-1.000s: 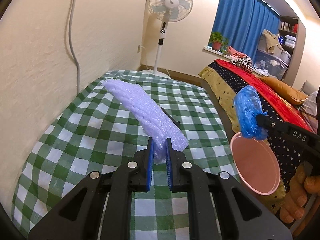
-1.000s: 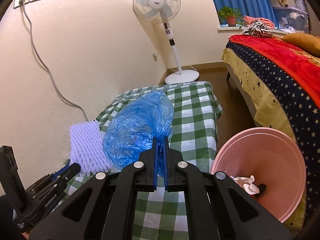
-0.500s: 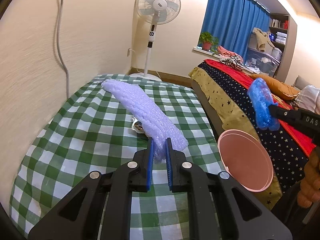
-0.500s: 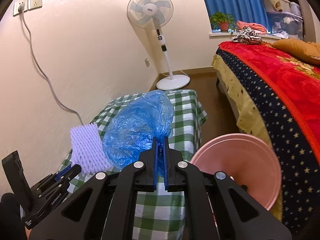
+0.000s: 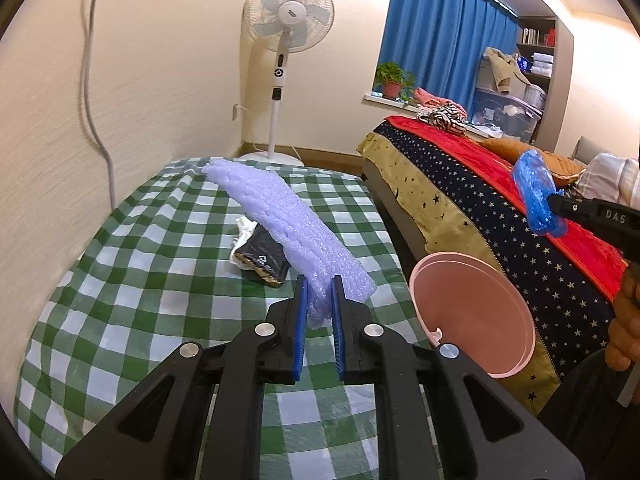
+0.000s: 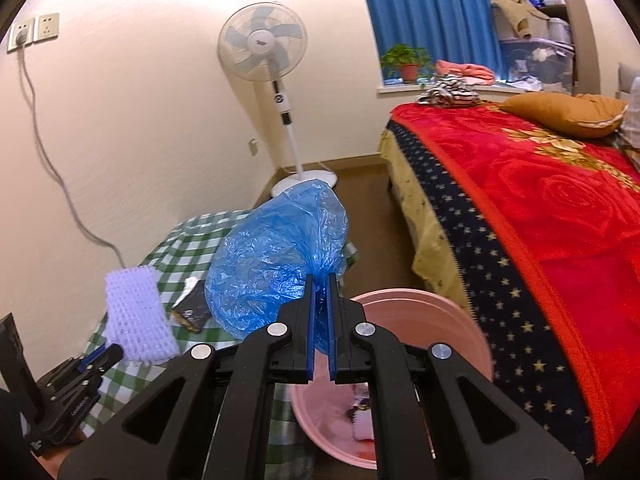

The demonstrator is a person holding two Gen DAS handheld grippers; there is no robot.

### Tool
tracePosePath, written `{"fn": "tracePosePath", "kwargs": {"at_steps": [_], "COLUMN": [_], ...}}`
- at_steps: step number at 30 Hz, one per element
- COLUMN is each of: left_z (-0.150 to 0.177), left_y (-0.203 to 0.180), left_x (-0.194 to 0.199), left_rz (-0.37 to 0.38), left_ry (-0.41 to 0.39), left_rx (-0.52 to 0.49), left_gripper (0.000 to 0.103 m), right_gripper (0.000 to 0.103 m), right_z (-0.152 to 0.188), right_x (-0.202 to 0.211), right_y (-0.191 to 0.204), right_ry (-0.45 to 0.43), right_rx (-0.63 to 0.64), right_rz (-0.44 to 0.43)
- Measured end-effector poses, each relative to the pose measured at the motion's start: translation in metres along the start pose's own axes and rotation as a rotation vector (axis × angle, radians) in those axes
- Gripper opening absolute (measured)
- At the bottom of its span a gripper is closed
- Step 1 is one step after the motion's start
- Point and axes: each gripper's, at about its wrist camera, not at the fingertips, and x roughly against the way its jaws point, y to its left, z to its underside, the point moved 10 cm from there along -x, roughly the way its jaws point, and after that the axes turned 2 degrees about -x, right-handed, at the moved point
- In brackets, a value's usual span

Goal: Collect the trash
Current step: 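Carry the blue bag and lavender foam net with both tools toward the pink bin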

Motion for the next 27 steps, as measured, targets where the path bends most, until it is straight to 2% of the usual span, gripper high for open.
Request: {"fn": "tracePosePath", "kwargs": {"at_steps": [5,27], "left_z": [0.001,0.01], "left_y": [-0.014,-0.076], "left_x": [-0.002,-0.035], "left_rz": [0.011,0.077], "left_ry": [-0.008,0.018], "left_rx": [-0.029,-0.128], "left_gripper": [0.011,0.011], "right_gripper": [0.005,0.005], "right_z": [0.012,0.012], "right_x": [-0.004,-0.021], "right_y": [-0.021,-0.058], "right_ry": [0.011,0.008], "right_rx": [-0.05,-0.122], "right_rz": [0.013,0.068]}}
